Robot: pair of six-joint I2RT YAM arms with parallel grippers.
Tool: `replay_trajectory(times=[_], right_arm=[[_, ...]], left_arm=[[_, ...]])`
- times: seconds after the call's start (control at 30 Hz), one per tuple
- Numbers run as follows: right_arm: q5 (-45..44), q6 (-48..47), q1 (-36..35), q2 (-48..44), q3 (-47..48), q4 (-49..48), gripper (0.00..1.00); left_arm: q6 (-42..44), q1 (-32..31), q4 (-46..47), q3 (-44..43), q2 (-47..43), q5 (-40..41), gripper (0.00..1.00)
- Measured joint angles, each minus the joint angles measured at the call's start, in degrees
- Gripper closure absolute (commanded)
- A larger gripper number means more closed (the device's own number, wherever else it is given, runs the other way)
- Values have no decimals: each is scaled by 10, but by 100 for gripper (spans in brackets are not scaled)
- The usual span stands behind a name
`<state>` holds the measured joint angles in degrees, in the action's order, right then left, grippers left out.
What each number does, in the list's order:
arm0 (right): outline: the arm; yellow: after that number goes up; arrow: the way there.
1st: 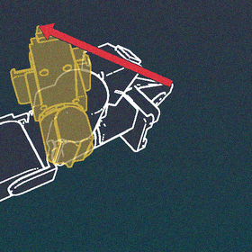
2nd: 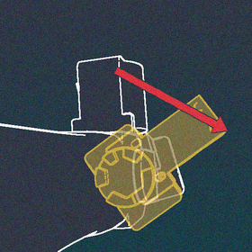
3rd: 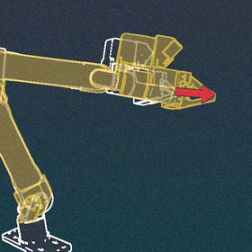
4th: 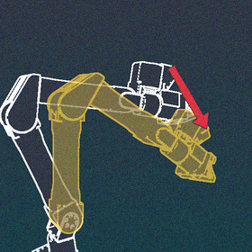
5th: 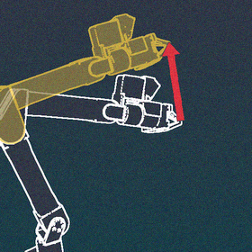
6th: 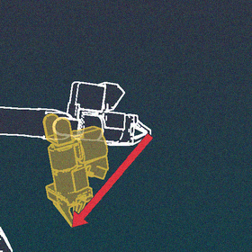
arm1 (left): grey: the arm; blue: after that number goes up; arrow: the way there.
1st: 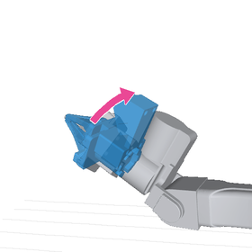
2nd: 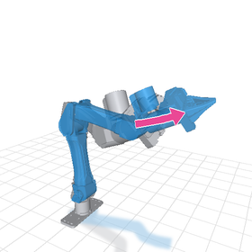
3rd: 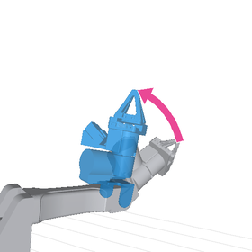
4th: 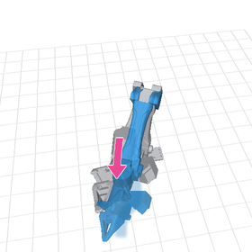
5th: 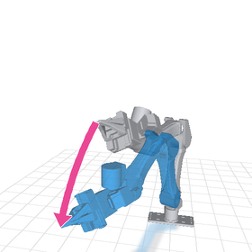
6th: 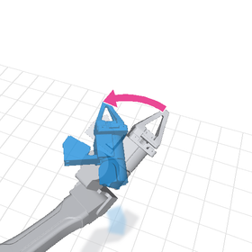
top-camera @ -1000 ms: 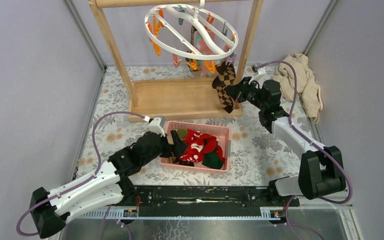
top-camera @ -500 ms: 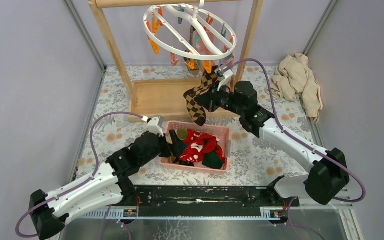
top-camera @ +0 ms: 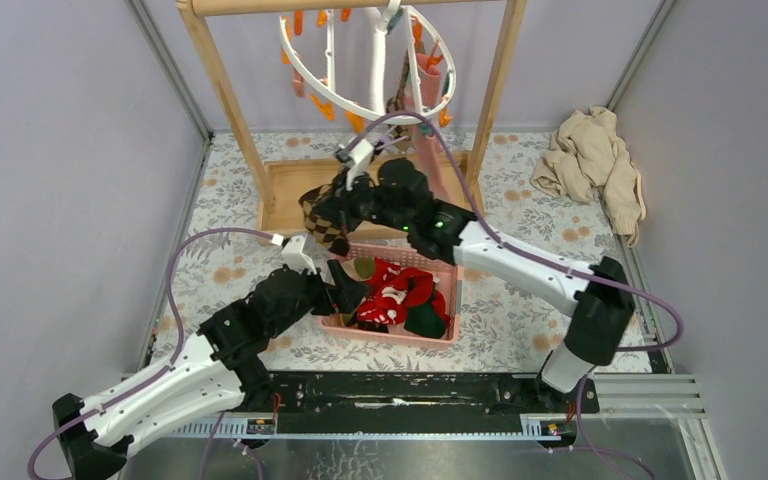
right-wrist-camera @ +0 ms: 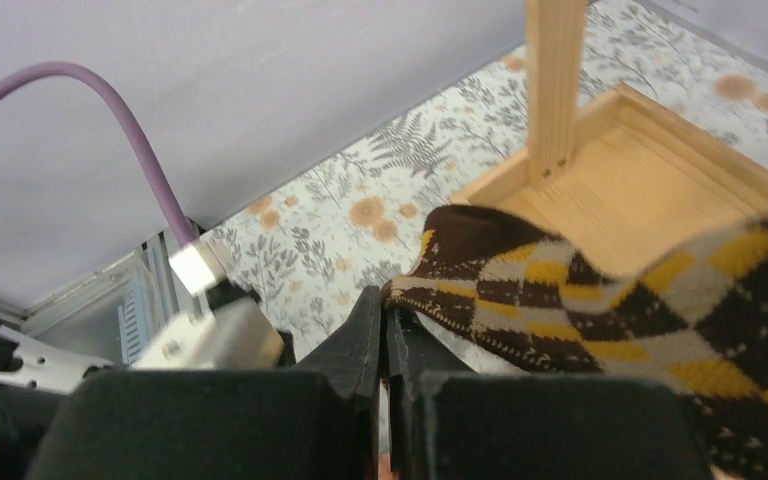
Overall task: Remove the socks clipped to the hanger
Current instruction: Adjust the hanger on the clothesline.
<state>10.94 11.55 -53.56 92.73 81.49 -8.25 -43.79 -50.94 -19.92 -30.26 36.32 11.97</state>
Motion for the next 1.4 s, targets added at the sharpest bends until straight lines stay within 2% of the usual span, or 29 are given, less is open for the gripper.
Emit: replay_trajectory(times=[0.13, 0.33, 0.47, 0.53, 0.63, 0.73, 0.93, 1.13, 1.4], right_arm=[[-10, -13, -31, 82, 106, 28, 100], [-14, -24, -38, 201, 269, 79, 100], [-20, -30, -37, 244, 324, 109, 100], [-20, -32, -37, 248, 325, 124, 91], [-20, -39, -37, 246, 322, 130, 58], [-19, -43, -38, 224, 281, 121, 44], [-24, -55, -30, 101, 114, 84, 34], [-21, -58, -33, -55, -18, 47, 30], [-28, -67, -26, -225, -143, 28, 29]], left_arm=[[-3, 0, -13, 0, -10, 9, 1], [-3, 0, -27, 0, -20, 17, 1], [-3, 0, -33, 0, -21, 22, 1], [-4, 0, -35, 0, -21, 24, 1], [-4, 0, -36, 0, -19, 25, 1], [-4, 0, -36, 0, -11, 24, 1], [-5, -2, -35, 0, 5, 22, 1], [-6, 0, -26, 0, 29, 21, 1], [-6, 0, -14, 0, 52, 19, 1]])
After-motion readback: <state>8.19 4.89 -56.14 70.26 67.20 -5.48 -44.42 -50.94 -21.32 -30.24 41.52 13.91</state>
